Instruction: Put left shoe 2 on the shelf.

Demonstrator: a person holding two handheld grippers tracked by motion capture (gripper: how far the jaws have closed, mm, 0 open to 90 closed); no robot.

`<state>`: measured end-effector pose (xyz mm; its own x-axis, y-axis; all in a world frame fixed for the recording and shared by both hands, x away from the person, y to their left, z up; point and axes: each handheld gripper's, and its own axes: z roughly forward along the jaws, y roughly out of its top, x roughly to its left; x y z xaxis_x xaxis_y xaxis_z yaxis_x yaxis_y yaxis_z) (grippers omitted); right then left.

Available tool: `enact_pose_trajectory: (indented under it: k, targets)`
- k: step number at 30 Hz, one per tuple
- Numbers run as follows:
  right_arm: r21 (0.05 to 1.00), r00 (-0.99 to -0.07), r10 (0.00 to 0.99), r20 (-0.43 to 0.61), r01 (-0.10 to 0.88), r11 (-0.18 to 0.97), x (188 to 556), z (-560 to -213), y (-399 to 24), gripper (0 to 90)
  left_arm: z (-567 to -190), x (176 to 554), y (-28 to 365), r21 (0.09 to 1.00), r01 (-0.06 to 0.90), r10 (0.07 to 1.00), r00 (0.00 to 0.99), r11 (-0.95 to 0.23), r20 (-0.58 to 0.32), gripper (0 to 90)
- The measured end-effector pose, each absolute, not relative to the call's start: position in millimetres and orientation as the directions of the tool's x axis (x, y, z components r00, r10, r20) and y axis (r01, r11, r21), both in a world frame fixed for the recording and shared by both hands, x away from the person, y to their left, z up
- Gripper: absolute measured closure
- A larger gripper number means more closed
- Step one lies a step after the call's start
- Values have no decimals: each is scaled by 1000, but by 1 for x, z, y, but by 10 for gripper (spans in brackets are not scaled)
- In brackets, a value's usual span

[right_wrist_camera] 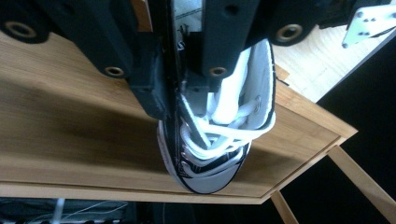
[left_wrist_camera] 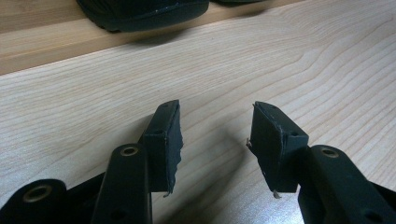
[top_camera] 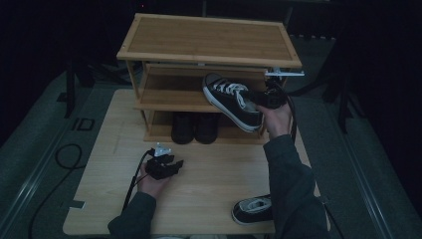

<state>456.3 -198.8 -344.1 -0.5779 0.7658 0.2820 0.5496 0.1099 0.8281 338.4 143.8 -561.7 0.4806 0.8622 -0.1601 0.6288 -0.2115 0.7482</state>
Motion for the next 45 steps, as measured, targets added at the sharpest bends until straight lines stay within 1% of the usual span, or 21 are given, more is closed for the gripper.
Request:
enact_pose_trajectory:
  k: [16, 19, 21, 22, 27, 30, 31, 45]
  targets:
    - [843, -587, 758, 284, 530, 94, 452, -336, -199, 660, -562, 338, 144, 748, 628, 863, 480, -212, -159, 532]
    - [838, -585, 763, 275, 535, 108, 452, -332, -196, 635, -562, 338, 144, 748, 628, 863, 480, -214, -157, 532]
    - [831, -581, 762, 287, 547, 104, 452, -332, -196, 634, -562, 338, 143, 748, 628, 864, 479, -213, -157, 532]
    - [844, -591, 761, 267, 524, 112, 454, -333, -197, 634, -562, 338, 143, 748, 628, 863, 480, -214, -156, 532]
    - [848, -585, 759, 286, 523, 84, 454, -333, -195, 628, -562, 338, 142, 748, 627, 863, 482, -218, -153, 532]
    - [845, -580, 758, 298, 530, 73, 454, -333, -196, 623, -562, 338, 143, 748, 628, 862, 481, -213, -159, 532]
    - [836, -568, 760, 316, 546, 61, 452, -333, -196, 621, -562, 339, 143, 748, 629, 862, 482, -213, -160, 532]
    - [858, -563, 759, 327, 513, 11, 451, -335, -200, 628, -562, 339, 143, 747, 630, 861, 482, -212, -162, 532]
